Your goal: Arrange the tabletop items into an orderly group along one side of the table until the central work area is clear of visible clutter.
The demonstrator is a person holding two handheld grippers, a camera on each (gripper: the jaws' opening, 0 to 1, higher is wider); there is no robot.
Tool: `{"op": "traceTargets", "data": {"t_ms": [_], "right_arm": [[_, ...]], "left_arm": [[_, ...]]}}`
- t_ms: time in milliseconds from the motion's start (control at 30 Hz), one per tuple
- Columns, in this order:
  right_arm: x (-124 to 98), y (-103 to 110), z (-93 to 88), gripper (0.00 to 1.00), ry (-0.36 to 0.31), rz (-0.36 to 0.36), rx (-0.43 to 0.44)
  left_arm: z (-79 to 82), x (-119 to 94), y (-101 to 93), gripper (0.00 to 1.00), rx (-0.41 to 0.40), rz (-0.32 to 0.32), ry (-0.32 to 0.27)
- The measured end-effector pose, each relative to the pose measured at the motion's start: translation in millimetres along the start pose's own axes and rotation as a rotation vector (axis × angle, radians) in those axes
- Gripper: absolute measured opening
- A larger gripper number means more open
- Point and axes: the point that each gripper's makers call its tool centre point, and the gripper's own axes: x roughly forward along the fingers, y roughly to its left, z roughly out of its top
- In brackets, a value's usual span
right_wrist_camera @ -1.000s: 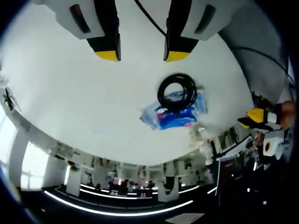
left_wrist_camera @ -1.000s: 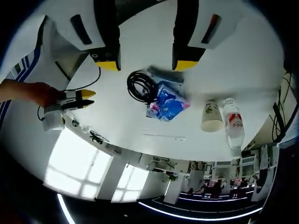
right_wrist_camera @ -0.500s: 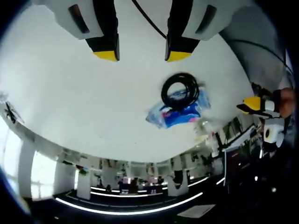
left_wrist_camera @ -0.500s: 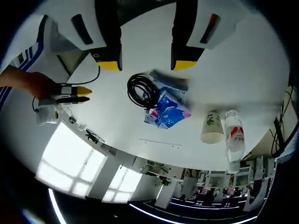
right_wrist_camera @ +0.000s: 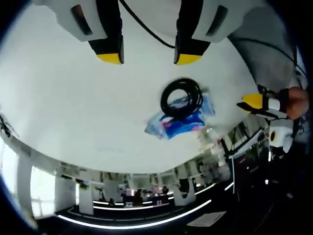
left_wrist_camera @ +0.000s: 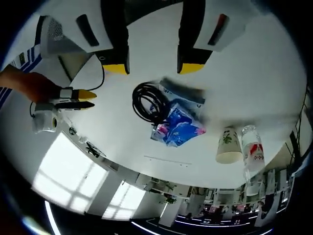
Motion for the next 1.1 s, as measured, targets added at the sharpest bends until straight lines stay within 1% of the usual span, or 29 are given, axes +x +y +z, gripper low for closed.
{"op": "traceTargets", "data": {"t_ms": [100, 167, 200, 333, 400, 533, 667, 700, 833, 900, 933, 967, 1000, 1067, 1100], "right_arm": [[5, 2, -0.4, 0.4, 0.004, 0.016, 0.002], [9, 1, 1.5, 0.4, 0.002, 0.027, -0.001], [10, 1, 1.8, 0.4, 0.002, 0.033, 0.0], [21, -1, -0.2, 0.4, 0.003, 0.057, 0.004], [21, 1, -0.3, 0.4, -0.002, 0.068, 0.01], [31, 0, 4.8, 0.39, -0.011, 0.09, 0.035], [38, 5, 10.4, 0.38, -0.015, 0.122, 0.056], [39, 7, 12.1, 0.38, -0.016, 0.13, 0.064], [52, 16, 16.9, 0.37, -0.024, 0.163, 0.142], [61, 19, 21.3, 0.36, -0.032, 0.165, 0.175], [64, 20, 22.6, 0.35, -0.034, 0.166, 0.191], [65, 28, 26.2, 0.35, -0.04, 0.171, 0.213], [66, 32, 28.3, 0.35, -0.046, 0.176, 0.227], [72, 31, 30.9, 0.34, -0.049, 0.181, 0.243], [79, 33, 29.7, 0.34, -0.045, 0.185, 0.245]], "left_arm": [[1.3, 8, -0.1, 0.35, -0.002, 0.006, 0.01], [-1.0, 10, -3.1, 0.32, -0.021, 0.018, 0.024], [-0.5, 15, -0.6, 0.31, -0.027, 0.026, 0.031], [-0.4, 24, -3.3, 0.32, -0.025, 0.033, 0.05], [-0.6, 29, -2.2, 0.32, -0.025, 0.039, 0.055], [-0.9, 35, -2.2, 0.32, -0.024, 0.046, 0.064], [-3.5, 42, -3.3, 0.32, -0.035, 0.065, 0.071], [-4.7, 44, -2.8, 0.32, -0.039, 0.07, 0.075], [-1.9, 49, -3.1, 0.31, -0.07, 0.084, 0.072], [-2.3, 54, 1.7, 0.31, -0.101, 0.1, 0.078], [-2.1, 54, 1.1, 0.31, -0.105, 0.1, 0.078], [-0.7, 54, -1.8, 0.32, -0.117, 0.095, 0.076], [0.1, 56, -1.6, 0.32, -0.122, 0.095, 0.075], [1.3, 60, 1.1, 0.32, -0.125, 0.101, 0.077], [1.2, 62, 3.3, 0.32, -0.132, 0.105, 0.078]]}}
